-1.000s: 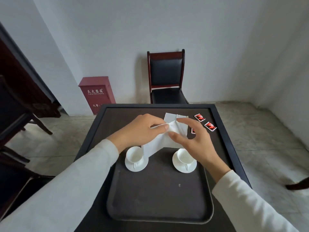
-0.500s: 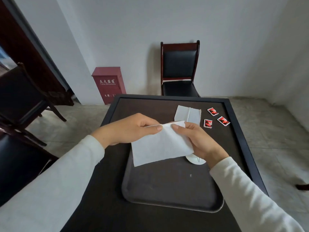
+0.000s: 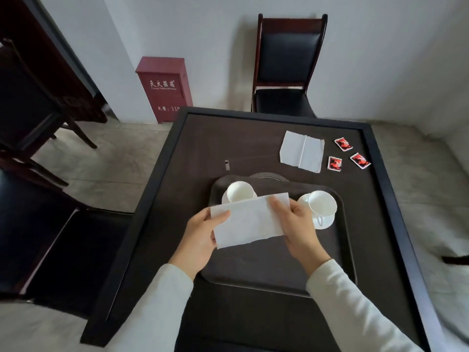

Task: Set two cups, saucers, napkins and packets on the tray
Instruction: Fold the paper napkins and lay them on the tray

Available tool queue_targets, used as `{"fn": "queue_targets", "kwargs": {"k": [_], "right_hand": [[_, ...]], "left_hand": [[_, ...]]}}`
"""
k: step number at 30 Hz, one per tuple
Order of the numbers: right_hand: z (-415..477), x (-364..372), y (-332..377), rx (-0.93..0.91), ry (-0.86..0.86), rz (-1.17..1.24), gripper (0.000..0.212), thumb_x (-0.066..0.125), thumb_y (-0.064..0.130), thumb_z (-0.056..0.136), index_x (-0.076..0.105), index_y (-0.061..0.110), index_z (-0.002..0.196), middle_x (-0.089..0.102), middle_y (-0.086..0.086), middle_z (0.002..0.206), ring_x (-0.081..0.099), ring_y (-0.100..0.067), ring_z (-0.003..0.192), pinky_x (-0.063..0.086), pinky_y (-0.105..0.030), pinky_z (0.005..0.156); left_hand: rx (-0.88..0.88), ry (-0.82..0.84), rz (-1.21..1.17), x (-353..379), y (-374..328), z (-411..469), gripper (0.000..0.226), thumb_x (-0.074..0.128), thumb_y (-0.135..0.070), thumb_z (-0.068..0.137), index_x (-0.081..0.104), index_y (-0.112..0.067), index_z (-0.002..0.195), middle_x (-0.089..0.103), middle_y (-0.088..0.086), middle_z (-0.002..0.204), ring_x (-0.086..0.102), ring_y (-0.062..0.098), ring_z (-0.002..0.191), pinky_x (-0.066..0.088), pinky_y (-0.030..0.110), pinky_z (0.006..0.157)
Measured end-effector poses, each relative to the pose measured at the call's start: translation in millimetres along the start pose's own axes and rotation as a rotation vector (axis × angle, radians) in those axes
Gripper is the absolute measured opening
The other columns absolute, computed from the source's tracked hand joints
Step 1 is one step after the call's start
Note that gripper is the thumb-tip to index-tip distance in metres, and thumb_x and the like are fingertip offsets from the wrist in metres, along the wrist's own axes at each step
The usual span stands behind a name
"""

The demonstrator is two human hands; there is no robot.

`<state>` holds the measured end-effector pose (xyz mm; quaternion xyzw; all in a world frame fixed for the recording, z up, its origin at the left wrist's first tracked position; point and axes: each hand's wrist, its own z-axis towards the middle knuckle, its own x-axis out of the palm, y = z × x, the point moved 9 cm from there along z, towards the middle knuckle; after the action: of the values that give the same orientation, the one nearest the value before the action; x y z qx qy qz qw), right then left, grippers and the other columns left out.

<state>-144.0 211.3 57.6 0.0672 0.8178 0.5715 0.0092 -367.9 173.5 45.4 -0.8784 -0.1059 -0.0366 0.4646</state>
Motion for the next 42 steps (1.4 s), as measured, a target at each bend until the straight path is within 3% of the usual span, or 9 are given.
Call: {"fn": "queue_targets", "kwargs": {"k": [3,6,12,18,25,30,33,38,42], "right_hand": [[1.9,-5.8,-41.0,0.049,-0.099,-0.045,0.029,0.07,0.041,0.088,0.074,0.012,0.084,0.07,-0.001,0.078,0.063,-0.014,0.073,0.053,-0.03,0.062],[4.3,-9.4,-79.4,0.112,-0.138,-0.107,0.025,0.068,0.037,0.092,0.074,0.015,0.081,0.071,-0.001,0.076,0.064,-0.015,0.074,0.054,-0.034,0.064],[9.0,-18.8,-132.5,0.206,-0.105,-0.273,0.021,0.068,0.035,0.094,0.074,0.016,0.088,0.073,-0.011,0.09,0.066,-0.025,0.083,0.057,-0.043,0.074],[11.7,-27.5,-170.1,0.321,-0.133,-0.332,0.006,0.077,0.024,0.086,0.077,0.03,0.087,0.078,0.008,0.088,0.074,-0.017,0.089,0.062,-0.043,0.083],[19.5,-34.8,-175.6,0.29,-0.207,-0.405,0.012,0.078,0.03,0.084,0.077,0.028,0.096,0.077,0.012,0.087,0.073,-0.011,0.087,0.061,-0.036,0.084],[19.5,-42.2,-177.5,0.313,-0.218,-0.465,0.013,0.076,0.03,0.085,0.077,0.027,0.097,0.076,0.013,0.089,0.072,-0.01,0.087,0.059,-0.025,0.071],[16.8,-49.0,-177.9,0.323,-0.225,-0.47,0.007,0.077,0.029,0.085,0.074,0.031,0.09,0.076,0.012,0.088,0.073,-0.013,0.087,0.057,-0.021,0.064],[18.8,-53.1,-178.1,0.339,-0.202,-0.449,0.007,0.077,0.03,0.085,0.071,0.034,0.083,0.077,0.01,0.086,0.074,-0.017,0.083,0.062,-0.039,0.083],[20.6,-57.4,-170.5,0.331,-0.228,-0.467,0.004,0.072,0.027,0.085,0.076,0.027,0.084,0.077,0.011,0.076,0.074,-0.011,0.069,0.063,-0.034,0.079]], "left_hand": [[-0.108,0.004,-0.223,-2.4,38.5,10.3,0.036,0.077,-0.033,0.086,0.071,-0.023,0.12,0.075,0.005,0.117,0.072,0.022,0.11,0.06,0.038,0.089],[-0.174,-0.016,-0.229,-5.2,67.5,15.0,0.036,0.075,-0.027,0.09,0.069,-0.018,0.124,0.074,0.008,0.12,0.07,0.025,0.114,0.056,0.043,0.098],[-0.178,-0.22,0.02,-33.4,91.2,32.0,0.025,0.07,-0.008,0.092,0.073,-0.015,0.115,0.075,0.008,0.111,0.07,0.026,0.106,0.057,0.046,0.096],[-0.126,-0.238,0.267,-53.4,101.1,54.2,0.028,0.064,-0.004,0.089,0.072,-0.03,0.092,0.074,-0.005,0.097,0.067,0.016,0.098,0.056,0.033,0.081],[-0.114,-0.215,0.425,-59.2,113.6,70.4,0.038,0.064,-0.002,0.091,0.069,-0.024,0.121,0.07,-0.015,0.1,0.065,0.01,0.1,0.058,0.037,0.09],[-0.037,-0.242,0.559,-59.7,112.2,75.4,0.038,0.064,-0.002,0.091,0.069,-0.023,0.123,0.066,-0.021,0.095,0.061,0.002,0.088,0.047,0.014,0.067],[-0.006,-0.233,0.617,-57.6,110.5,75.7,0.038,0.065,-0.001,0.091,0.07,-0.021,0.123,0.072,-0.009,0.109,0.063,0.009,0.098,0.052,0.02,0.079],[0.01,-0.232,0.698,-53.7,109.2,78.1,0.035,0.066,-0.006,0.092,0.069,-0.021,0.124,0.07,-0.009,0.11,0.063,0.014,0.106,0.05,0.024,0.082],[0.036,-0.29,0.753,-58.1,100.2,73.4,0.032,0.069,-0.012,0.092,0.07,-0.015,0.124,0.073,-0.001,0.117,0.064,0.018,0.107,0.051,0.03,0.089]]}}
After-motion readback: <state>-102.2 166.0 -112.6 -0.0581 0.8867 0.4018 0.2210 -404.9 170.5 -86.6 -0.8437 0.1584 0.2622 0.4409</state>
